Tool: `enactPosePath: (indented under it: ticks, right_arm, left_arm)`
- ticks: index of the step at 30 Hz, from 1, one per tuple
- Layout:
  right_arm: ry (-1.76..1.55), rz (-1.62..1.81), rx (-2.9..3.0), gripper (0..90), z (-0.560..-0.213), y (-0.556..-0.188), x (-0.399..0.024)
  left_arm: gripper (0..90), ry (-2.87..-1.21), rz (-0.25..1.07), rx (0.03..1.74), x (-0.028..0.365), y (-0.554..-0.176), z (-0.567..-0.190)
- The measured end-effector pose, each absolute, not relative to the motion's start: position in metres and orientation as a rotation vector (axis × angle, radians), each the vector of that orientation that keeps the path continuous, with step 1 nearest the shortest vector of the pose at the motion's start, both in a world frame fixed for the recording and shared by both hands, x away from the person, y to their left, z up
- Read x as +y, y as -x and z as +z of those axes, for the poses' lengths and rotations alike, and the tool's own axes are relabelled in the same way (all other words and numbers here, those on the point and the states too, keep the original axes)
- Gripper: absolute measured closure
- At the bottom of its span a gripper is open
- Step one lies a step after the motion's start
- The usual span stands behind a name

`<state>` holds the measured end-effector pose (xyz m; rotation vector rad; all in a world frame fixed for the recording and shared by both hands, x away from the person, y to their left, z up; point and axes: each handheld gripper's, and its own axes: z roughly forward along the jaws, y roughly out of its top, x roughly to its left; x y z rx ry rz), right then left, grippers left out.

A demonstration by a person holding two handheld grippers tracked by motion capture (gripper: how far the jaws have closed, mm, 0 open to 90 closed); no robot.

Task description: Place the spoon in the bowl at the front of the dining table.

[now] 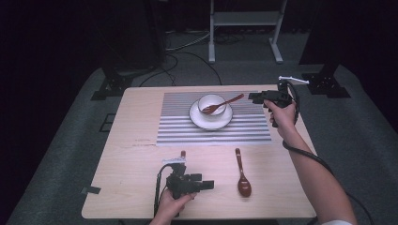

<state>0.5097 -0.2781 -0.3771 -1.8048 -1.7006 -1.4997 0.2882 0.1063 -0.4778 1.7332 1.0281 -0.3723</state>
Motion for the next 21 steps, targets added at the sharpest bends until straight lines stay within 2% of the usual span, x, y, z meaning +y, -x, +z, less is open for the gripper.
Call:
enactPosePath:
  ticks: [21]
  right_arm:
    - [1.766,-1.411,-1.783,52.6,-0.394,-0.481,-0.282]
  left_arm:
    - [10.1,-1.742,-0.357,1.021,0.108,-0.286,-0.477]
